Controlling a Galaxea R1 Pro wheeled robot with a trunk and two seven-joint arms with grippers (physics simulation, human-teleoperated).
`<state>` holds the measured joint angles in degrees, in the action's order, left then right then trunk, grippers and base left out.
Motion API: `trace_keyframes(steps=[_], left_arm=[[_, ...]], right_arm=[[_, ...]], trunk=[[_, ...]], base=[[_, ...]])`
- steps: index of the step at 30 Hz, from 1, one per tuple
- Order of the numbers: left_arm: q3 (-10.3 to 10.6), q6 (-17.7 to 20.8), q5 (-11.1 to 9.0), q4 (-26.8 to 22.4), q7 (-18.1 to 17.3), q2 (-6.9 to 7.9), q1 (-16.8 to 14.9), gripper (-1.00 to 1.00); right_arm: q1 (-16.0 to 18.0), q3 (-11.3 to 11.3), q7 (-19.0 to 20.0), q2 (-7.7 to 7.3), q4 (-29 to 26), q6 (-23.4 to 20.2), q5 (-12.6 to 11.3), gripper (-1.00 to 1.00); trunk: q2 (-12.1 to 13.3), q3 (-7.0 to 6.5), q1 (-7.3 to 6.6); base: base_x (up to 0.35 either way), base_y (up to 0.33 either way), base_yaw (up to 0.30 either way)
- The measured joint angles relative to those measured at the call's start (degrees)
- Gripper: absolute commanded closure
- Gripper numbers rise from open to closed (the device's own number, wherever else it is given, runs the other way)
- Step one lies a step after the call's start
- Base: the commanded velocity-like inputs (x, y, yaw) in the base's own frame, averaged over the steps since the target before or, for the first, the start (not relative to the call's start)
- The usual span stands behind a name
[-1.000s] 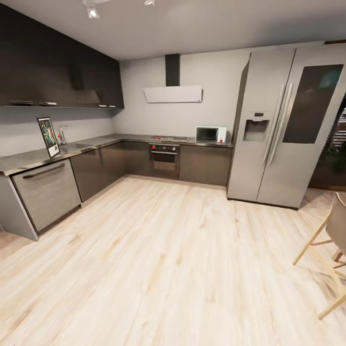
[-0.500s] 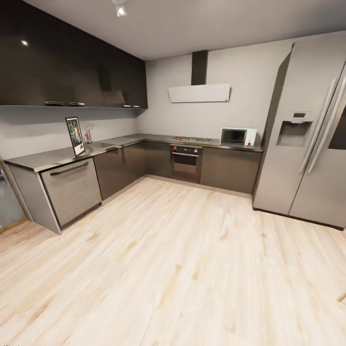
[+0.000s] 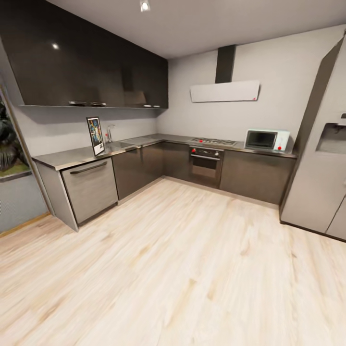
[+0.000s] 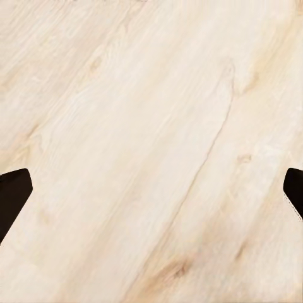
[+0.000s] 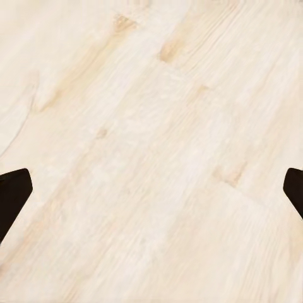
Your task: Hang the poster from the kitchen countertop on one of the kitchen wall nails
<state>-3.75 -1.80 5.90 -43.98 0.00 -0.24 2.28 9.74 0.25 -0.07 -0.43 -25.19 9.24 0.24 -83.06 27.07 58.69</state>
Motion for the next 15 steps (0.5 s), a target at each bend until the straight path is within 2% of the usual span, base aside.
trace_keyframes(steps=[8,15], left_arm=[[0.0,0.0,0.0,0.0,0.0,0.00,0.0,-1.00],[0.0,0.0,0.0,0.0,0.0,0.00,0.0,-1.00]], right_arm=[[0.1,0.1,0.1,-0.12,3.1,0.0,0.2,-1.00],[0.1,0.1,0.1,-0.14,3.6,0.0,0.2,-1.00]], trunk=[[0.0,0.01,0.00],[0.0,0.01,0.00]], base=[[0.327,-0.097,0.025],[0.327,-0.097,0.002]])
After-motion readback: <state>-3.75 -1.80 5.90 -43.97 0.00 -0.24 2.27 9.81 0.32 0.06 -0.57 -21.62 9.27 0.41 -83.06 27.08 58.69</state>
